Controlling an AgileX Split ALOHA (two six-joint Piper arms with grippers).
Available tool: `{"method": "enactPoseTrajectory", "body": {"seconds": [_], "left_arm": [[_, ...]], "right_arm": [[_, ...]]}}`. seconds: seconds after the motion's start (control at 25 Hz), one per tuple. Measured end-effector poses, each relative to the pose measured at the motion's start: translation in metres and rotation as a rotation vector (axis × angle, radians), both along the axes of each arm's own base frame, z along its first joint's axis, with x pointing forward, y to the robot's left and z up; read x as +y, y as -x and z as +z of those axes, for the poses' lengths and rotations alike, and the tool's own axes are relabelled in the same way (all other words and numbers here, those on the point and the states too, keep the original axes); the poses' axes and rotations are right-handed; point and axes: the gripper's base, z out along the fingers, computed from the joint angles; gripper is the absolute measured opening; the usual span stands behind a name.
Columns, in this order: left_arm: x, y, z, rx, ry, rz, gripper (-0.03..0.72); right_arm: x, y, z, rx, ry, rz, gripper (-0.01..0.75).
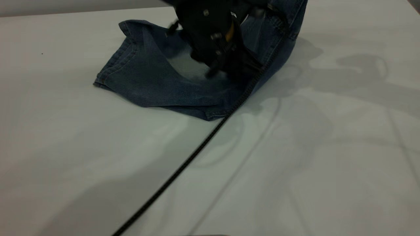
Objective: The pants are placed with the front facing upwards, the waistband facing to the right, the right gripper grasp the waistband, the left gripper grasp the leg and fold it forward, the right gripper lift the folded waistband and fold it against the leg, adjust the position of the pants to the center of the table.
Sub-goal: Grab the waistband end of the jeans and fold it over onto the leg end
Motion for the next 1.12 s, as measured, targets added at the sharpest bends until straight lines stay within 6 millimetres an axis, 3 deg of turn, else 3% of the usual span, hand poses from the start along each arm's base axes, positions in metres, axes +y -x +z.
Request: {"method": "enactPoseTrajectory", "body": {"seconds": [0.12,0.2,0.36,0.44,0.68,0.84,1.0,1.12], "left_arm": [[0.023,-0.013,0.024,-0.057,-0.101,0.020,0.447],[0.042,-0.025,0.030,-0.063,-0.139,0.073,0.440],[0.085,-0.045,0.023,-0.004,-0.179,0.220,0.417],[0.097,-0.049,0.016,0.030,-0.173,0.268,0.406],[0.094,-0.043,-0.020,0.134,-0.168,0.265,0.398],[0.083,-0.039,-0.023,0.141,-0.144,0.221,0.396],[0.084,-0.041,-0.006,0.122,-0.134,0.223,0.396],[0.097,-0.048,0.036,0.058,-0.109,0.257,0.396]], "right_arm": [[0.001,-0.001,0.002,-0.014,0.012,0.024,0.050],[0.002,-0.002,0.007,-0.035,-0.001,0.048,0.050],[0.007,-0.010,0.023,-0.099,-0.029,0.097,0.050],[0.013,-0.014,0.031,-0.129,-0.029,0.115,0.050],[0.043,-0.020,0.052,-0.210,-0.027,0.200,0.050],[0.050,-0.020,0.055,-0.224,-0.026,0.223,0.050],[0.056,-0.017,0.053,-0.223,-0.004,0.249,0.050],[0.066,-0.015,0.052,-0.233,0.017,0.265,0.050]]}}
